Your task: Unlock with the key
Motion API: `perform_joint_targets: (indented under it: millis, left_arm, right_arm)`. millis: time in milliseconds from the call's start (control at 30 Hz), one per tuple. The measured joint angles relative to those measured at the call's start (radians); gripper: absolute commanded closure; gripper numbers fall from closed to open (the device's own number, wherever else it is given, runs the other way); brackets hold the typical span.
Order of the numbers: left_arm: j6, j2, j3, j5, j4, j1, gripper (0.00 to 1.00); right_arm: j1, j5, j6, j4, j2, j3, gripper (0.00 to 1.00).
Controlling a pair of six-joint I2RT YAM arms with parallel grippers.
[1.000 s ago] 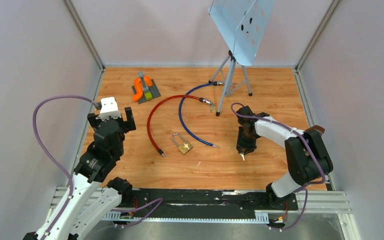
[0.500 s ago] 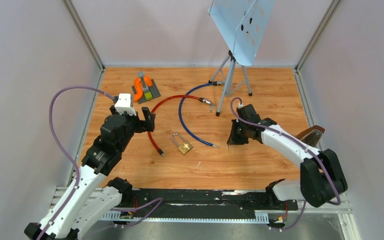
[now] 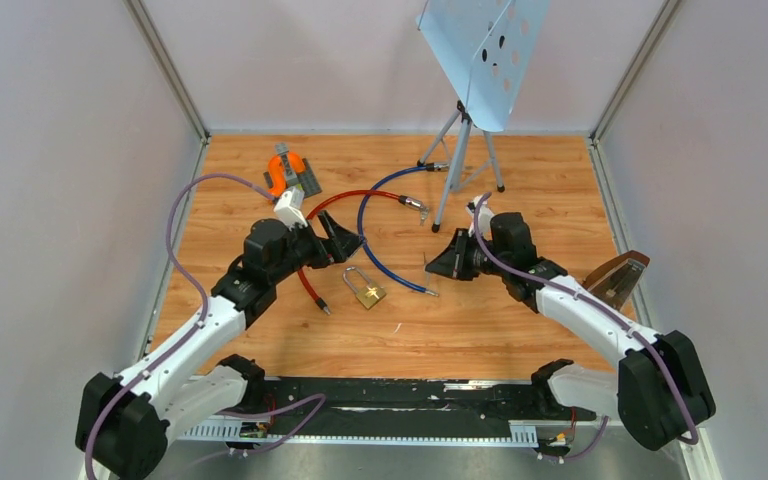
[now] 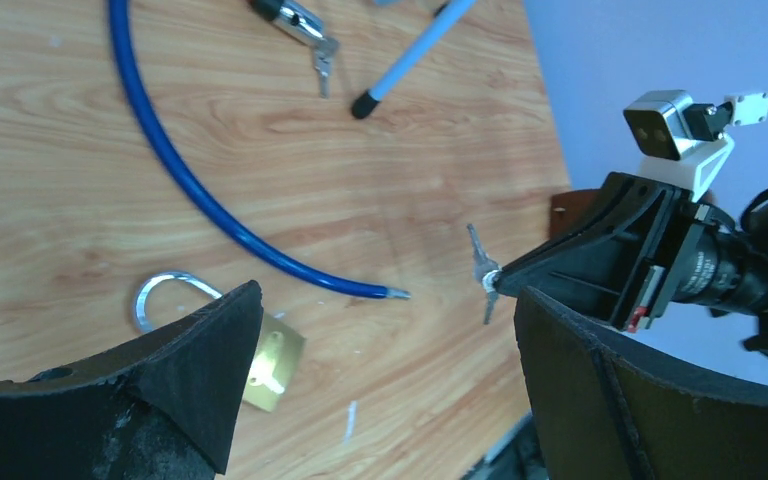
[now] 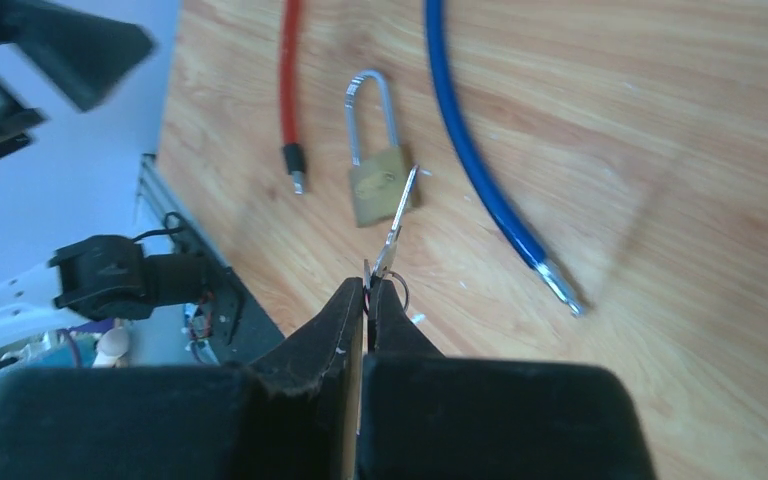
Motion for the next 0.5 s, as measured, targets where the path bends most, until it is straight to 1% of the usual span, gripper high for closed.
perform_joint_targets:
  millis: [167,300,367,500]
  left_arm:
    - [-0.147,0.08,-0.016,0.071,0.143,-0.024,0.0]
    - [-0.203,0.125,-0.013,0.092,0.215,-0.064,0.01]
    - [-0.226,0.152,-0.01,0.1,0.248,-0.081,0.02]
    - [-0.264,0.217,-0.001,0.122,0.315,-0.099,0.1]
  right_arm:
    - [0.0,-0.088,0.058,0.195,-0.011,-0.042,1.0]
    - [0.0,-0.14,0.092,0.31,-0.011,-0.049,1.0]
    - [0.0,-0.163,0.104,0.358,-0.011,-0.049,1.0]
    - [0.004,-0.208,0.127,0.438,-0.011,-0.05,1.0]
